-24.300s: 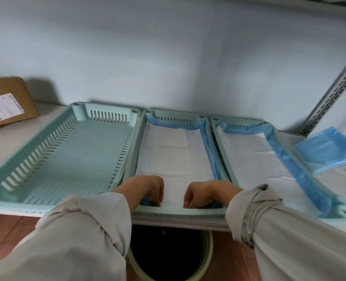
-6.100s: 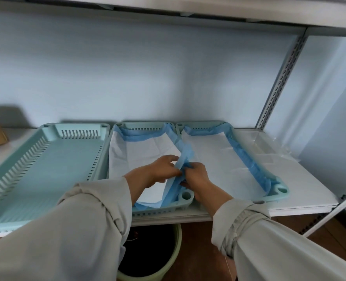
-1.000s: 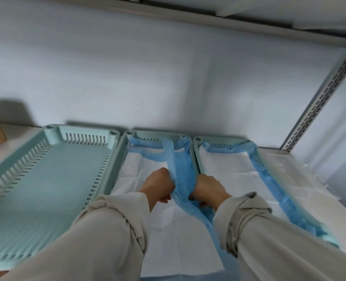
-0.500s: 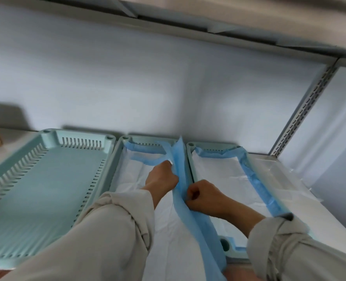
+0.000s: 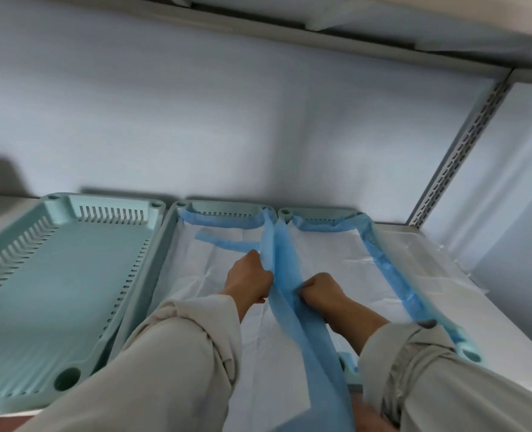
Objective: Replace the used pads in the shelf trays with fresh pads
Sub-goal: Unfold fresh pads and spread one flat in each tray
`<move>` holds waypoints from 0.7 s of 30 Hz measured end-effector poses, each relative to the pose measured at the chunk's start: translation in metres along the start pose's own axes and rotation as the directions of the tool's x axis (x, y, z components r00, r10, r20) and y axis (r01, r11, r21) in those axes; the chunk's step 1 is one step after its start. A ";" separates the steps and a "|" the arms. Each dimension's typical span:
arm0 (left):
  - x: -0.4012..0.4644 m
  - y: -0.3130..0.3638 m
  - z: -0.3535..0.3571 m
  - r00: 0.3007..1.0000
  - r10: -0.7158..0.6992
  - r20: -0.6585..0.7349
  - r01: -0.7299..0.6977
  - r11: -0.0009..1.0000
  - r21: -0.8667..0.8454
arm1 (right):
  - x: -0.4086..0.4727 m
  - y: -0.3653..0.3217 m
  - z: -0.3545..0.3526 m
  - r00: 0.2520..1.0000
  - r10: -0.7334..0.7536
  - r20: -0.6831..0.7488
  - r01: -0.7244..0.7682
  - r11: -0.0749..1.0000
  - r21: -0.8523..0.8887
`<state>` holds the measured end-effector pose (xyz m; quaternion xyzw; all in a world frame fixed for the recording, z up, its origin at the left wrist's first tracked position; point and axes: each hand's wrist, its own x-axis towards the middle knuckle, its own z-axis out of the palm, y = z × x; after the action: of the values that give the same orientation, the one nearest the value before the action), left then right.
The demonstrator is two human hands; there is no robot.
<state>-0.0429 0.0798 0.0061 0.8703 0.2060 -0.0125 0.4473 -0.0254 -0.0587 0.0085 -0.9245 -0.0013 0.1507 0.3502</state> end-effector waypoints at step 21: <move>0.016 -0.054 -0.048 0.981 -0.183 -0.068 0.194 0.891 0.410 | -0.001 -0.004 -0.017 0.967 -0.032 -0.254 -0.056 0.942 -0.332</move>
<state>-0.0564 0.1508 -0.0103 0.9213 0.2881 -0.0871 0.2463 -0.0212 -0.0667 0.0231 -0.9823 0.0239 0.0298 0.1835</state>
